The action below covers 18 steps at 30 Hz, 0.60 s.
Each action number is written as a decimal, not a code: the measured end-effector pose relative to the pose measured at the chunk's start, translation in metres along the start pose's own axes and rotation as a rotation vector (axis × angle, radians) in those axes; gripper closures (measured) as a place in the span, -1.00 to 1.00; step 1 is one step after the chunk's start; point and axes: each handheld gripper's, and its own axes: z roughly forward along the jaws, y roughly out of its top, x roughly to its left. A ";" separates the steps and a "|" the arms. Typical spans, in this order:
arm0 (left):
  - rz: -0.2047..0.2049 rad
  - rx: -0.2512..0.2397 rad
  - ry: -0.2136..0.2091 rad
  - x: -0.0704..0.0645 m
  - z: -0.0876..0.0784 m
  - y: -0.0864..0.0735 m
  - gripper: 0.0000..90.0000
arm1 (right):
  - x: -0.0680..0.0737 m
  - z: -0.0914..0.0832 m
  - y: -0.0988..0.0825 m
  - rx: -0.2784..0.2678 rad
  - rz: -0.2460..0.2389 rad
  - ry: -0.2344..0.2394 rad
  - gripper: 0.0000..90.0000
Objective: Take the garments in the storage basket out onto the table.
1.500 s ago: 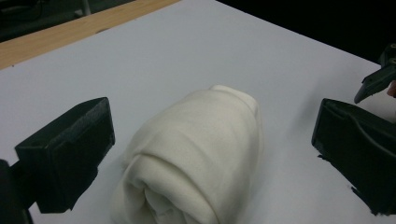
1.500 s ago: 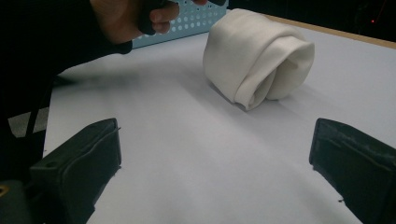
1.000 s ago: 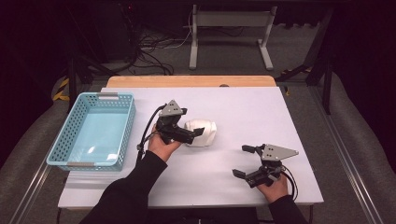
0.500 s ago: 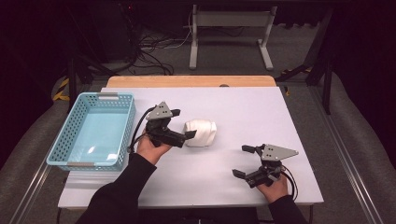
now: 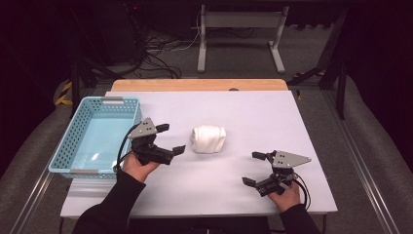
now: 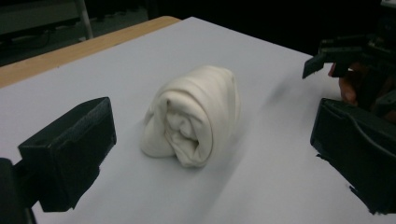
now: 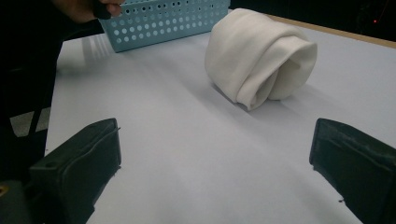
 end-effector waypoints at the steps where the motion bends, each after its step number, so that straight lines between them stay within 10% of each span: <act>1: 0.000 0.000 0.000 0.000 0.000 0.000 -0.98 | 0.000 0.000 0.000 0.000 0.000 0.000 -0.94; 18: -0.061 0.009 0.056 -0.002 -0.012 -0.078 -0.99 | 0.001 0.000 0.000 0.004 0.002 0.009 -0.94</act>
